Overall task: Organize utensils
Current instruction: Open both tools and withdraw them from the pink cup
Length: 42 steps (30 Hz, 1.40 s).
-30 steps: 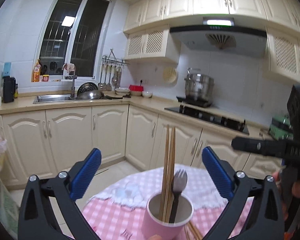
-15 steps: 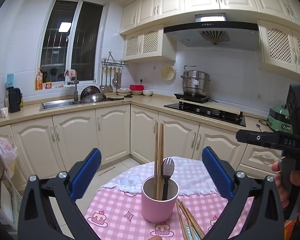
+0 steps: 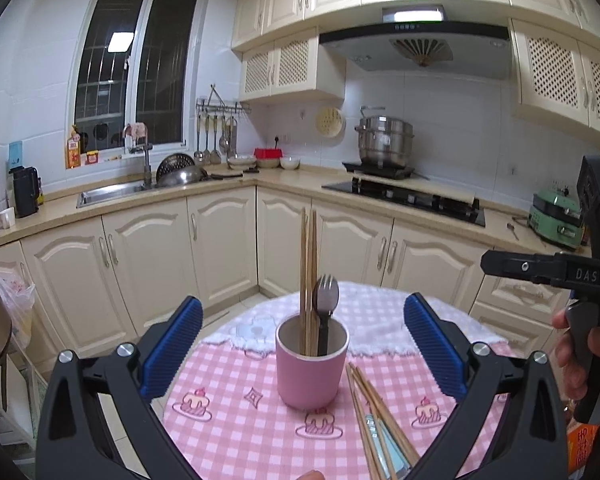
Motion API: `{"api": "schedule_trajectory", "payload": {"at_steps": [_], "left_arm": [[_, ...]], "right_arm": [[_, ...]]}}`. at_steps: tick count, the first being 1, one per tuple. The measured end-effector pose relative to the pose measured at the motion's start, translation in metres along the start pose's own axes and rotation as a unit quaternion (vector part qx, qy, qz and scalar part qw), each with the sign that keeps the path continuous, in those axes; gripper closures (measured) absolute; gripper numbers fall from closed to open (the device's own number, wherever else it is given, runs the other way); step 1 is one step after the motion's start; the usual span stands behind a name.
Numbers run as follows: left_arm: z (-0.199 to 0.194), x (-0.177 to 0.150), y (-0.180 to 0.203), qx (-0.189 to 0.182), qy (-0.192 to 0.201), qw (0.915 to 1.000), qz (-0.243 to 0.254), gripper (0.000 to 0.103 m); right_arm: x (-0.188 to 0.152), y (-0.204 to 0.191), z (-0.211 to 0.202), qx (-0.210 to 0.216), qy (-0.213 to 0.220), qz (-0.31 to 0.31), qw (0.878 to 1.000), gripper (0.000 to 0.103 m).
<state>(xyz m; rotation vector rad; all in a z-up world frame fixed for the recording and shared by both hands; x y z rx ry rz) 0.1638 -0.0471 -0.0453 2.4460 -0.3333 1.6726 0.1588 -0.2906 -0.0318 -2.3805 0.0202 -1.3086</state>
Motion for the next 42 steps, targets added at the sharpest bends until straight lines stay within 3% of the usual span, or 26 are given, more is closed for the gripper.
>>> {"api": "schedule_trajectory", "payload": {"at_steps": [19,30,42], "left_arm": [[0.037,-0.072,0.006,-0.009,-0.107,0.9938,0.026,0.005],[0.080,-0.146,0.019,-0.023,-0.220,0.9734,0.060,0.005],[0.100,-0.180,0.035,-0.031,-0.264,0.9601,0.086,0.005]], "right_arm": [[-0.051,0.020,0.017,-0.030,-0.069,-0.014,0.997,0.006],[-0.099,0.041,0.039,-0.044,-0.131,-0.001,0.990,0.006],[-0.125,0.047,0.052,-0.049,-0.170,-0.007,0.984,0.006]]}}
Point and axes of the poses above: each gripper's, at about its wrist camera, not at the fingertips, and z roughly the way its jaws point, y to its right, x to its top, the point moved 7 cm from there along z, roughly the way its jaws point, and after that the axes turned 4 degrees about x, right-handed, at the moved point
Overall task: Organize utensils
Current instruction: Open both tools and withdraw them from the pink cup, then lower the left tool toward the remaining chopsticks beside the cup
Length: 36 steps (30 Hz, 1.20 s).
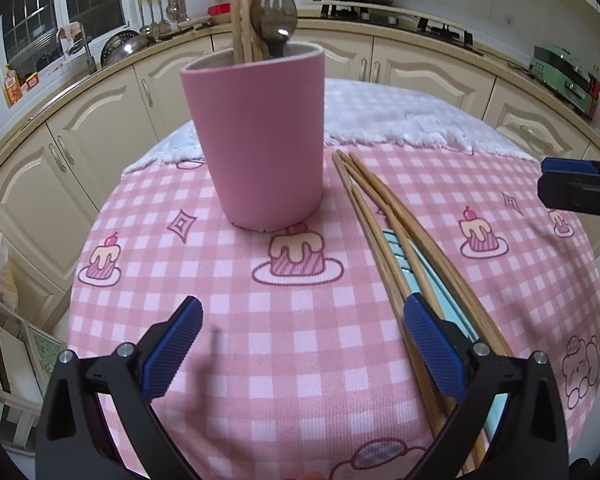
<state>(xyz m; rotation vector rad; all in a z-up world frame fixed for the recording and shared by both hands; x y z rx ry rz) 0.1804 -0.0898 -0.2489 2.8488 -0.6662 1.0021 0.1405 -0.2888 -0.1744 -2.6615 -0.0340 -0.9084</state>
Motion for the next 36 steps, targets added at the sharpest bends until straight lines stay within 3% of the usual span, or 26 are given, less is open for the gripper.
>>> {"api": "schedule_trajectory", "payload": {"at_steps": [14,18,27,30,36], "left_arm": [[0.017,0.008,0.011,0.012,-0.016,0.9995,0.024,0.004],[0.025,0.013,0.016,0.039,-0.016,0.9982,0.042,0.004],[0.025,0.011,0.002,0.033,-0.016,0.9988,0.033,0.004],[0.026,0.009,0.000,0.020,-0.015,0.9995,0.021,0.004],[0.028,0.008,-0.001,0.008,-0.016,0.9998,0.011,0.004]], "right_arm": [[-0.011,0.003,0.009,-0.004,-0.017,-0.002,1.000,0.006],[-0.013,0.004,0.013,-0.009,-0.022,-0.003,1.000,0.006],[-0.029,-0.001,0.049,-0.056,-0.073,-0.043,0.995,0.006],[-0.030,-0.006,0.057,-0.048,-0.076,-0.041,0.995,0.006],[-0.026,-0.009,0.064,-0.081,-0.083,-0.058,0.992,0.006]]}}
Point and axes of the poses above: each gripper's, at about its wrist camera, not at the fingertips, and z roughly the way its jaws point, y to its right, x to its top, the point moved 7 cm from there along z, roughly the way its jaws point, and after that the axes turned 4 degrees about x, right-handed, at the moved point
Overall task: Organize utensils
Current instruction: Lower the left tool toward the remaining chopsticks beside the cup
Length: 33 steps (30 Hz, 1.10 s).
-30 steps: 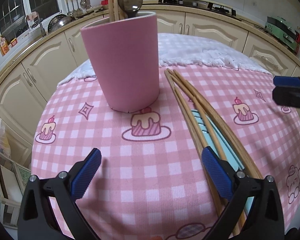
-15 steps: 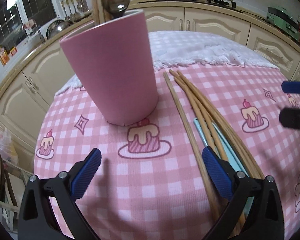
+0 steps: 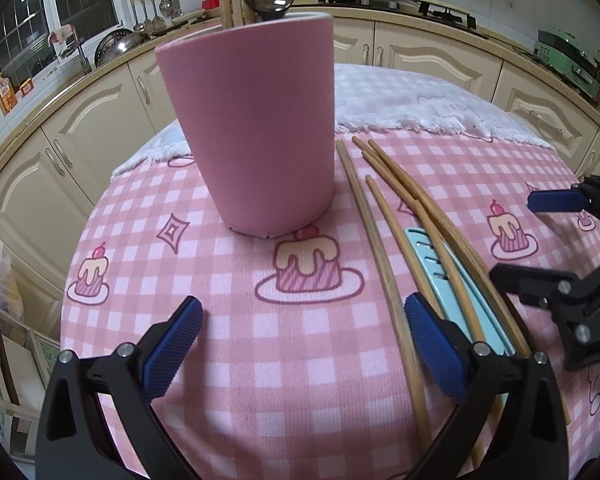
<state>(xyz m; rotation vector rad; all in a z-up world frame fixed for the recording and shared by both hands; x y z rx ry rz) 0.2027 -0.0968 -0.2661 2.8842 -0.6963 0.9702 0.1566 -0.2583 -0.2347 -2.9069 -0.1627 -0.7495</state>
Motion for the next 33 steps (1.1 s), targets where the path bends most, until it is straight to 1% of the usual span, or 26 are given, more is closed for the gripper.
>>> {"api": "schedule_trajectory", "payload": {"at_steps": [3,11,15,17,19,20,22,26,30,31,33], "left_arm": [[0.001,-0.001,-0.002,-0.008,-0.003,0.9999,-0.008,0.004],[0.001,-0.002,-0.004,-0.008,-0.004,1.0000,-0.003,0.004],[0.001,0.007,0.000,0.015,-0.003,0.9996,0.024,0.004],[0.001,0.012,0.004,0.027,-0.005,0.9988,0.041,0.004],[0.002,0.015,0.005,0.030,-0.008,0.9985,0.046,0.004],[0.003,0.015,0.005,0.030,-0.010,0.9984,0.048,0.004],[0.003,0.015,0.006,0.031,-0.008,0.9980,0.054,0.004],[0.001,0.013,0.001,0.027,-0.012,0.9983,0.050,0.004],[0.002,0.011,-0.003,0.019,-0.016,0.9987,0.045,0.004],[0.002,0.011,-0.004,0.023,-0.017,0.9985,0.046,0.004],[0.002,0.013,-0.006,0.041,-0.011,0.9976,0.055,0.004]], "right_arm": [[0.002,-0.002,0.002,-0.003,-0.010,-0.005,1.000,0.006],[0.021,-0.001,0.011,-0.024,-0.025,-0.016,0.999,0.006],[0.026,-0.001,0.013,-0.027,-0.039,-0.033,0.998,0.007],[0.025,-0.002,0.012,-0.024,-0.042,-0.032,0.998,0.009],[0.026,-0.004,0.012,-0.018,-0.044,-0.030,0.998,0.015],[0.026,-0.005,0.011,-0.018,-0.044,-0.030,0.998,0.016],[0.026,-0.006,0.012,-0.018,-0.044,-0.035,0.998,0.016],[0.015,-0.010,0.007,-0.002,-0.046,-0.043,0.998,0.016],[0.013,-0.015,0.009,-0.004,-0.051,-0.046,0.998,0.016],[0.012,-0.016,0.014,-0.010,-0.054,-0.049,0.997,0.016],[0.019,-0.011,0.017,-0.002,-0.046,-0.030,0.998,0.016]]}}
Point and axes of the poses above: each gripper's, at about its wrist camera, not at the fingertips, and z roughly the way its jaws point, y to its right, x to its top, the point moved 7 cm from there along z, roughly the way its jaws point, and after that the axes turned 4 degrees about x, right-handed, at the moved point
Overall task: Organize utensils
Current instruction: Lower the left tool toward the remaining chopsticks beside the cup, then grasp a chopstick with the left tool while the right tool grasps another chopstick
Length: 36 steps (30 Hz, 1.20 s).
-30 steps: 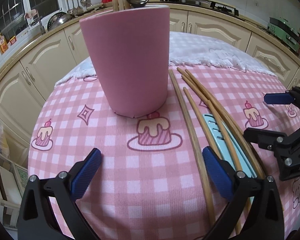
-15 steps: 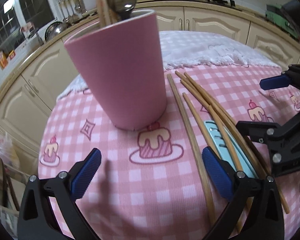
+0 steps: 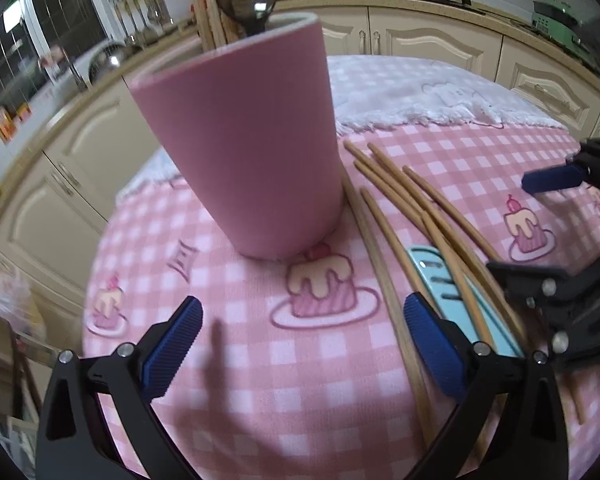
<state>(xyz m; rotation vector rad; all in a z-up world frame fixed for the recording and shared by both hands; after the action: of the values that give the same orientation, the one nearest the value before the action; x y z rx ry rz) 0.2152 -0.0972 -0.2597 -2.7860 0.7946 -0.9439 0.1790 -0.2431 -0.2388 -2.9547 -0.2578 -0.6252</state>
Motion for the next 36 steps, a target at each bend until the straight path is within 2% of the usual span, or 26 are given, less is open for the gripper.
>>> {"api": "schedule_trajectory", "payload": {"at_steps": [5,8,9,10,11,14,16,17,18,22,29,32,36], "left_arm": [[0.001,0.001,-0.001,-0.008,-0.010,0.9999,0.003,0.004],[0.003,0.006,0.000,-0.007,-0.018,0.9997,0.015,0.005],[0.004,0.009,0.002,-0.007,-0.020,0.9996,0.017,0.005],[0.006,0.012,0.004,-0.013,-0.027,0.9993,0.021,0.009],[0.007,0.014,0.006,-0.019,-0.030,0.9991,0.023,0.012],[0.009,0.020,0.012,-0.065,-0.047,0.9966,0.019,0.038],[0.008,0.022,0.018,-0.099,-0.057,0.9933,0.018,0.068],[0.007,0.023,0.021,-0.103,-0.055,0.9929,0.024,0.078],[0.007,0.024,0.023,-0.102,-0.057,0.9928,0.029,0.095],[0.000,0.021,0.024,-0.092,-0.045,0.9944,0.024,0.098],[-0.032,0.006,0.013,-0.096,0.000,0.9953,-0.013,0.098],[-0.049,0.006,0.008,-0.096,0.029,0.9944,-0.035,0.098],[-0.078,0.010,-0.006,-0.095,0.086,0.9898,-0.062,0.098]], "right_arm": [[-0.002,0.002,-0.004,-0.001,0.001,-0.001,1.000,0.018],[-0.003,0.007,-0.009,0.000,-0.004,0.010,1.000,0.031],[-0.001,0.007,-0.010,0.002,-0.006,0.015,1.000,0.039],[0.002,0.005,-0.009,0.004,-0.008,0.017,1.000,0.047],[0.005,0.005,-0.007,0.004,-0.009,0.018,1.000,0.050],[0.014,-0.002,-0.002,0.000,-0.007,0.014,1.000,0.059],[0.015,-0.013,-0.003,0.009,-0.006,-0.001,1.000,0.082],[0.014,-0.015,-0.003,0.010,-0.005,-0.006,1.000,0.087],[0.014,-0.016,-0.003,0.011,-0.002,-0.009,1.000,0.092],[0.008,-0.012,-0.012,0.042,0.020,0.016,0.999,0.097],[0.000,0.005,-0.050,0.089,0.103,0.062,0.989,0.097],[0.003,0.012,-0.064,0.108,0.137,0.072,0.982,0.097],[0.009,0.016,-0.088,0.129,0.186,0.083,0.970,0.097]]}}
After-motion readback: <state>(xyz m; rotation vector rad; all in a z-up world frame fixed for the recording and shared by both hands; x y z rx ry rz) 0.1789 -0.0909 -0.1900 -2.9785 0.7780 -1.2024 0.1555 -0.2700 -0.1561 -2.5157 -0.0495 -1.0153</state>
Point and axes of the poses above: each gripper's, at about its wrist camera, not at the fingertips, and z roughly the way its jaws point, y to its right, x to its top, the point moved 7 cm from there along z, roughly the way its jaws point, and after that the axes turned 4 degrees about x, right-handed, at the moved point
